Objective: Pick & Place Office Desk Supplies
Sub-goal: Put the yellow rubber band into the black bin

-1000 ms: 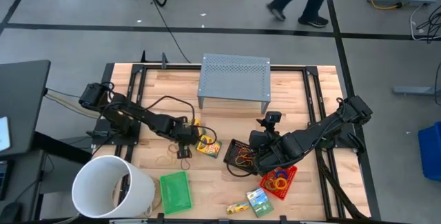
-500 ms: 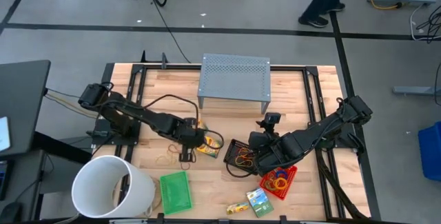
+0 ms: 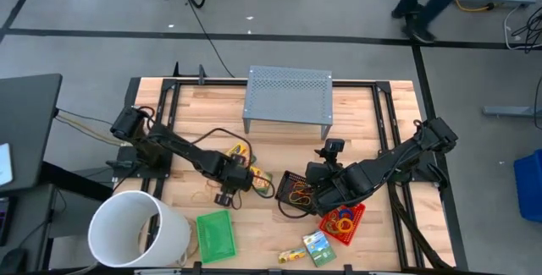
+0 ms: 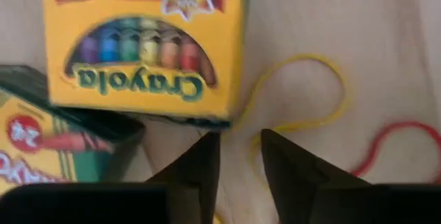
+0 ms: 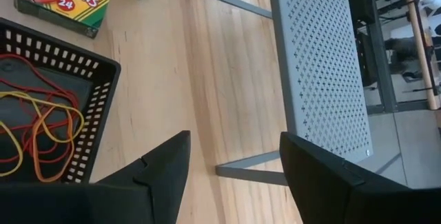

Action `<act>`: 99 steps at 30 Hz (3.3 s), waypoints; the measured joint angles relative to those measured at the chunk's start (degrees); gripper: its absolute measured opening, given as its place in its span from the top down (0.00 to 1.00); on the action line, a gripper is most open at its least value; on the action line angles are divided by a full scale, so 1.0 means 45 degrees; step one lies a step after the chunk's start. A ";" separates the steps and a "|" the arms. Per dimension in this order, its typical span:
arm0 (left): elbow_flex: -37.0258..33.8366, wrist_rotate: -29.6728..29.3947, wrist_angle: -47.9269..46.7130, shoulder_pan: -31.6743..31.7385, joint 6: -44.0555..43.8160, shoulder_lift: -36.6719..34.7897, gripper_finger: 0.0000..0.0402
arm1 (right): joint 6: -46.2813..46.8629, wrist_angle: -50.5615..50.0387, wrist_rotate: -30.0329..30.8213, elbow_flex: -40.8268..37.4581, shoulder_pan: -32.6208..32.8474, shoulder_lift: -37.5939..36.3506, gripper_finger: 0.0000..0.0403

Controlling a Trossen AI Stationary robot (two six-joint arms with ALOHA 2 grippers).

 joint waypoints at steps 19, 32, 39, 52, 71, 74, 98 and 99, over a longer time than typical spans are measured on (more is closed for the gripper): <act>0.0011 -0.0062 0.0477 0.0008 0.0823 0.0247 0.97 | -0.0235 0.0040 -0.0005 0.0000 0.0000 0.0000 0.43; 0.1478 -0.2206 -0.1766 -0.0631 0.0632 0.0208 0.99 | -0.0240 0.0041 -0.0093 0.0000 0.0005 0.0000 0.43; 0.2725 -0.3179 -0.3071 -0.1016 0.0479 0.0198 1.00 | -0.0240 0.0050 -0.0195 0.0000 0.0005 0.0000 0.43; 0.5118 -0.5126 -0.4770 -0.1080 0.0993 0.0188 1.00 | -0.0240 0.0301 -0.0200 0.0000 0.0005 0.0000 0.43; 0.7277 -0.5134 -0.0657 -0.1080 0.5152 0.0169 1.00 | -0.1283 0.1952 -0.0525 0.0000 0.0005 0.0000 0.43; 0.7277 -0.5062 0.0070 -0.1080 0.5584 0.0169 1.00 | -0.1338 0.1949 -0.0525 0.0000 0.0005 0.0000 0.43; 0.7301 0.0149 0.1915 0.0379 0.5621 0.2348 1.00 | -0.1450 0.1857 -0.0540 0.0000 0.0000 0.0000 0.43; 0.7301 0.0163 0.2004 0.0467 0.5732 0.2487 1.00 | -0.1454 0.1857 -0.0572 -0.0005 0.0000 0.0000 0.43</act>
